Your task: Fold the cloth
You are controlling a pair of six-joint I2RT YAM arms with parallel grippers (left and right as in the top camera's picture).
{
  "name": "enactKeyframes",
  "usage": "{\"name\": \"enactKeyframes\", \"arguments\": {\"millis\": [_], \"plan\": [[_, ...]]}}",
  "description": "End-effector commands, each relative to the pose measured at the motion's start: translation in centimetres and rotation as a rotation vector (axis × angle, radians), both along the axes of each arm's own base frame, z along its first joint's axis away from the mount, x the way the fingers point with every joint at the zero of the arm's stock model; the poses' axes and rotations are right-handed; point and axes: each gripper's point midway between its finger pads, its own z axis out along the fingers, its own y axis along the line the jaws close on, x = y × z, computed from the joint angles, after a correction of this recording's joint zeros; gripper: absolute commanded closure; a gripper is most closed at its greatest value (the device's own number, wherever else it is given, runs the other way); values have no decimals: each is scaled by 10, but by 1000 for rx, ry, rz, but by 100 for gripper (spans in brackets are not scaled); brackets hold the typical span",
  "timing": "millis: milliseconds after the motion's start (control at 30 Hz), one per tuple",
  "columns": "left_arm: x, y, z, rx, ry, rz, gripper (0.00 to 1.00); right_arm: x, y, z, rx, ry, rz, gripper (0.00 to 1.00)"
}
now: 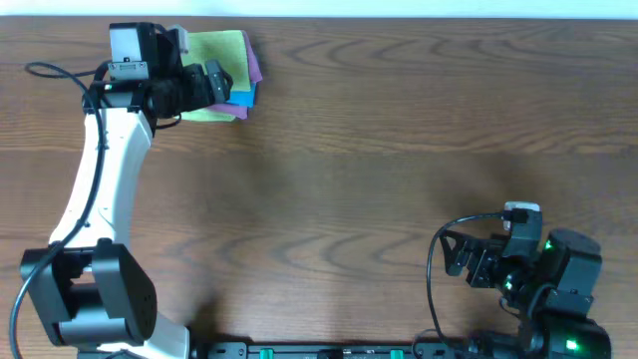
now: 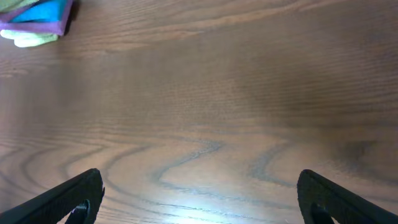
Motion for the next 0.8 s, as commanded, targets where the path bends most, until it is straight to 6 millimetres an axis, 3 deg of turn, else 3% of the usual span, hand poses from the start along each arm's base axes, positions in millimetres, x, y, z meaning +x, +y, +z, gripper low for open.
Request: {"name": "enactKeyframes", "arguments": {"millis": [0, 167, 433, 767], "plan": [[-13, -4, 31, 28, -65, -65, 5, -1, 0, -1, 9, 2, -4, 1], [-40, -2, 48, 73, -109, -80, 5, -1, 0, -1, 9, 2, -4, 1], [-103, 0, 54, 169, -302, -70, 5, -1, 0, -1, 9, 2, -4, 1], [-201, -1, 24, 301, -503, -155, 5, -1, 0, -1, 9, 2, -4, 1]]}}
